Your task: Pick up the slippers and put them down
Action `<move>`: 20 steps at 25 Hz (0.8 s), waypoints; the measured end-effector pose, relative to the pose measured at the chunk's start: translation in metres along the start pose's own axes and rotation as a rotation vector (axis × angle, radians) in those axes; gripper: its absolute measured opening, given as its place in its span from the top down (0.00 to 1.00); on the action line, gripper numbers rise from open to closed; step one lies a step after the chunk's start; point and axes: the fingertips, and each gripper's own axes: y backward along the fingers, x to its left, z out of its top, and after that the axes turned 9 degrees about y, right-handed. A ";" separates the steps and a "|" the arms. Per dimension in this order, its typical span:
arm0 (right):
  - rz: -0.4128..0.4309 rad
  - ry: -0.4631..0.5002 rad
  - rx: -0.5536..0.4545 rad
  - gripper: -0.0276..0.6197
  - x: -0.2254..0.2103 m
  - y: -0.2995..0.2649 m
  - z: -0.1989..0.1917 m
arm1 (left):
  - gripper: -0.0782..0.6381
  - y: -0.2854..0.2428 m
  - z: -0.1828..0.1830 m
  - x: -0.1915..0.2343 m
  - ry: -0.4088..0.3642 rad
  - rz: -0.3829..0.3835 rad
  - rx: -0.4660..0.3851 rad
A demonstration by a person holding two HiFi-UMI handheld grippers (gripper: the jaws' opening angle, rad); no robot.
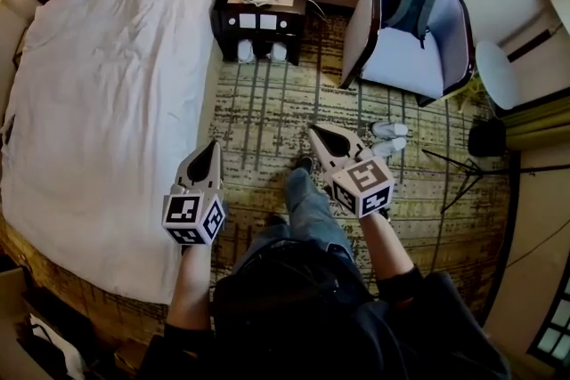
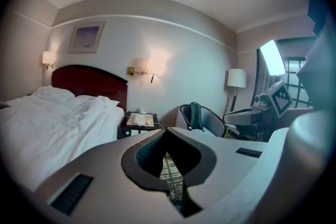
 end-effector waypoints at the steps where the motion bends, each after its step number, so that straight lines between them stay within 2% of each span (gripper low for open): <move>1: -0.002 -0.005 -0.002 0.96 -0.012 -0.006 0.002 | 0.89 -0.013 0.005 -0.001 -0.005 -0.004 0.003; 12: -0.044 -0.034 -0.035 0.96 -0.143 -0.072 0.032 | 0.89 -0.157 0.080 -0.014 -0.079 -0.061 0.006; 20: -0.030 -0.041 -0.053 0.96 -0.196 -0.088 0.050 | 0.89 -0.218 0.111 -0.034 -0.103 -0.068 0.016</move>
